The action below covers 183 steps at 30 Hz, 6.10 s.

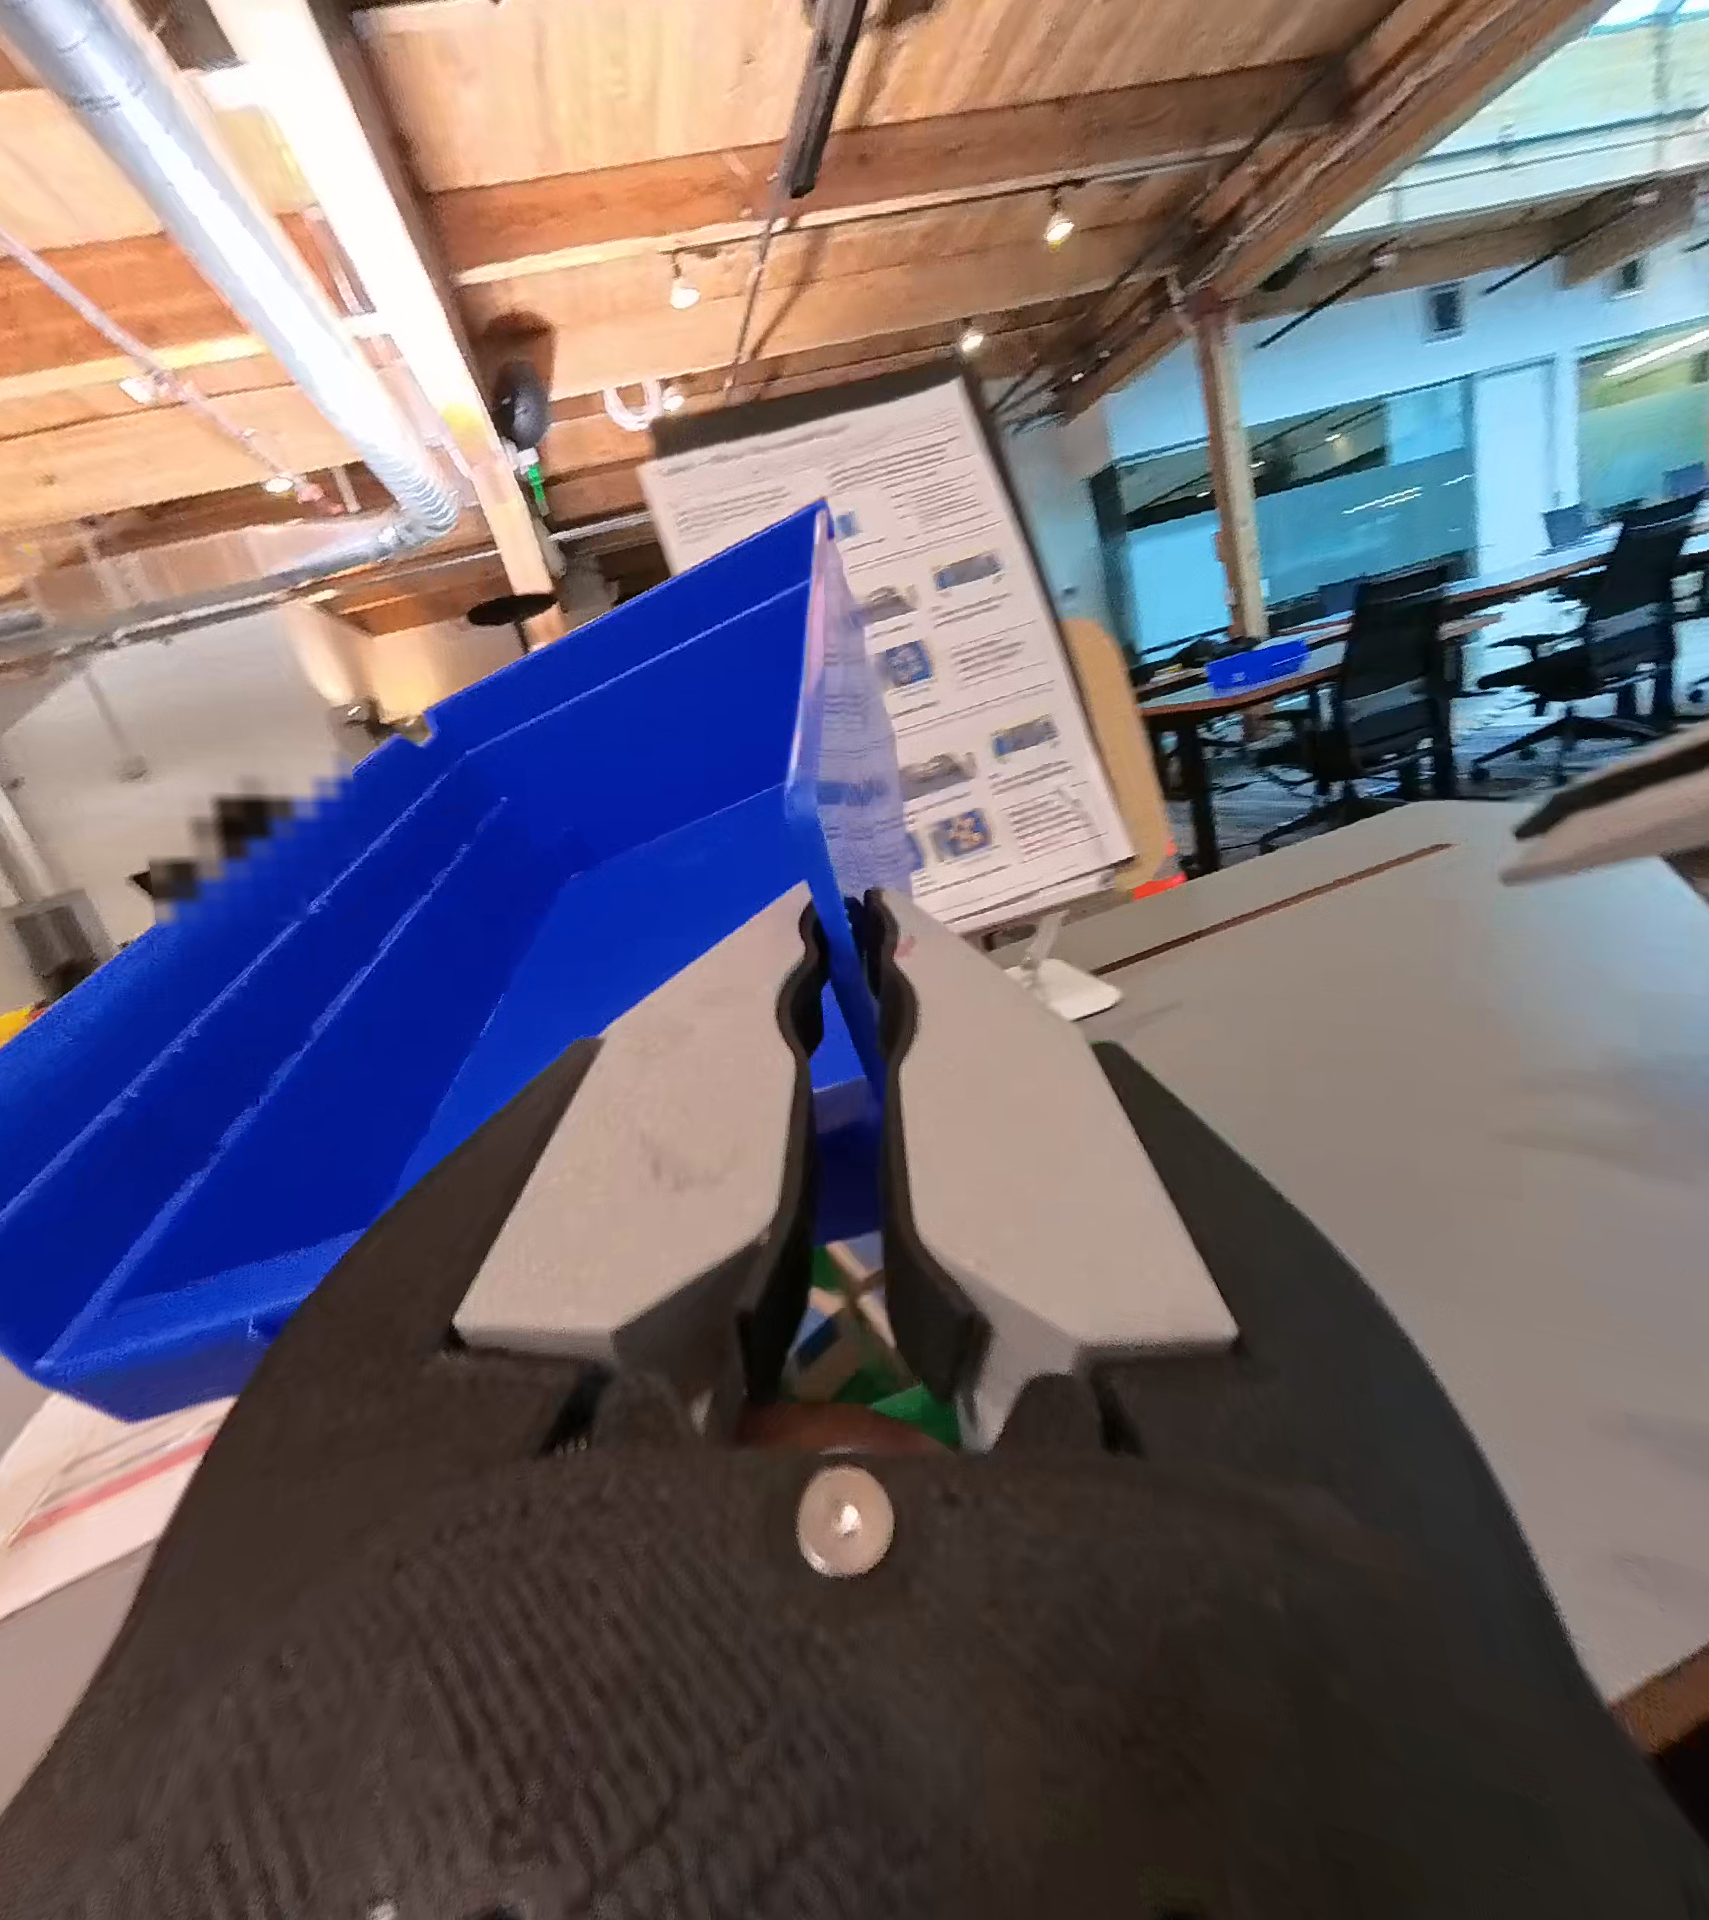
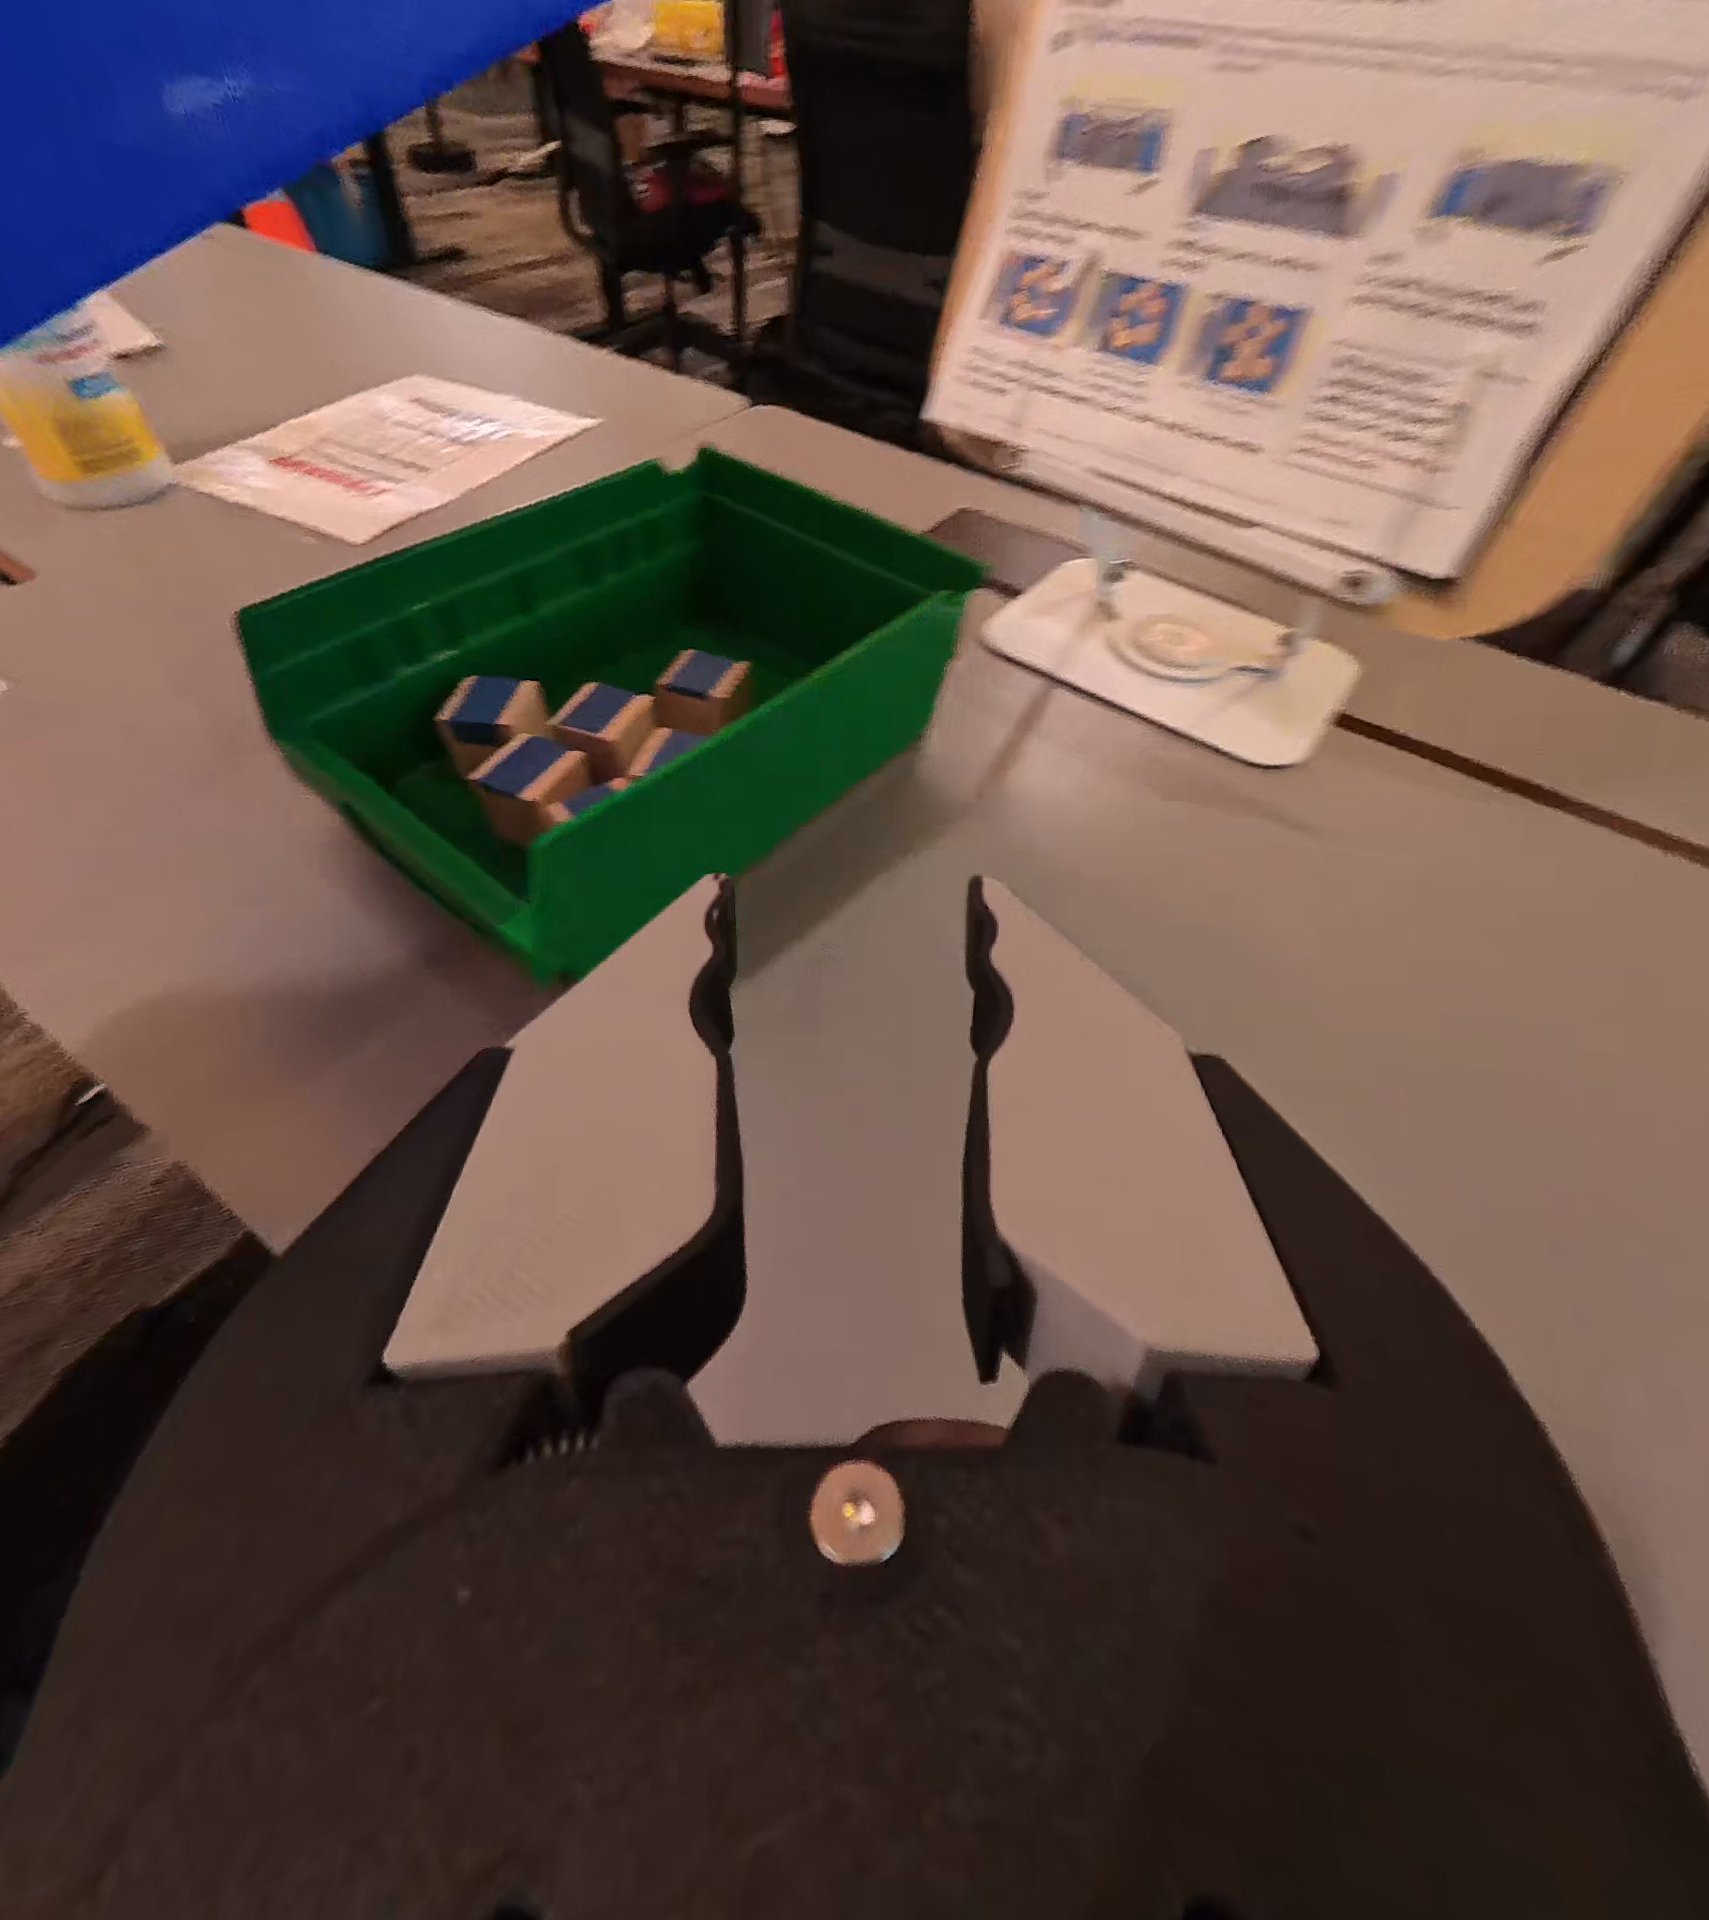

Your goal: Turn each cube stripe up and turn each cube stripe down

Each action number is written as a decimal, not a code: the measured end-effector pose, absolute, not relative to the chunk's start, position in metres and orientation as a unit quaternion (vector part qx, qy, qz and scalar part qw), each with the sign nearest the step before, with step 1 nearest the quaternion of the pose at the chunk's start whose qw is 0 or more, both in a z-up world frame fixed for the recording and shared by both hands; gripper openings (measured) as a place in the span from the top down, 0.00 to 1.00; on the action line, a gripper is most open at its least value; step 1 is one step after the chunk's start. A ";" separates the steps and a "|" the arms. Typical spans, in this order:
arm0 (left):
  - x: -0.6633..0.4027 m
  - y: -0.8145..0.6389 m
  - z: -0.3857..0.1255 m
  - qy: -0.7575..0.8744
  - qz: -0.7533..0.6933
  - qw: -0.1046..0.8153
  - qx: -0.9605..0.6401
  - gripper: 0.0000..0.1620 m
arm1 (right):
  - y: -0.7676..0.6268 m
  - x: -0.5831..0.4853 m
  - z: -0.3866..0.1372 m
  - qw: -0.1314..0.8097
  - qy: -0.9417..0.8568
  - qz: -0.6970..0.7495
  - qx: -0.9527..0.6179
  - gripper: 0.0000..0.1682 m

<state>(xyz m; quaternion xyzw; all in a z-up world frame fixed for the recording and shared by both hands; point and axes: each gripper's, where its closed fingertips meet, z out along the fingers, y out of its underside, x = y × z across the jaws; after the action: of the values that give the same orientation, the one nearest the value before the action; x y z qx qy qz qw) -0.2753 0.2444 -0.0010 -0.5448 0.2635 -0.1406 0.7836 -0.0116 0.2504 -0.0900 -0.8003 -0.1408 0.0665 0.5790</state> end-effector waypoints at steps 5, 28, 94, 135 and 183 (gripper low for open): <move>-0.199 0.209 -0.002 0.320 -0.169 0.778 -0.514 0.98 | 0.222 0.064 -0.062 0.609 -0.095 0.033 -0.787 0.74; 0.071 0.199 -0.190 0.452 -0.274 0.574 -0.625 0.99 | 0.202 0.159 -0.114 0.535 -0.025 0.056 -0.843 0.68; -0.198 0.359 -0.214 0.277 -0.007 0.588 -0.760 0.87 | 0.260 0.116 -0.216 0.441 -0.103 -0.040 -0.891 0.93; -0.294 0.412 -0.257 0.733 0.009 0.158 -0.662 0.74 | 0.208 0.108 -0.110 0.553 -0.095 0.166 -0.811 0.74; -0.106 0.203 -0.092 0.584 -0.191 0.694 -0.377 0.78 | 0.212 0.037 -0.097 0.539 -0.140 0.295 -0.776 0.76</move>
<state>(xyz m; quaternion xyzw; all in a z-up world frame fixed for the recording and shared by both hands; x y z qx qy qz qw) -0.1062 0.2026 -0.0921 -0.3768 0.5838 -0.1906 0.6935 0.0368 0.2117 -0.0966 -0.7759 -0.1402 0.2955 0.5395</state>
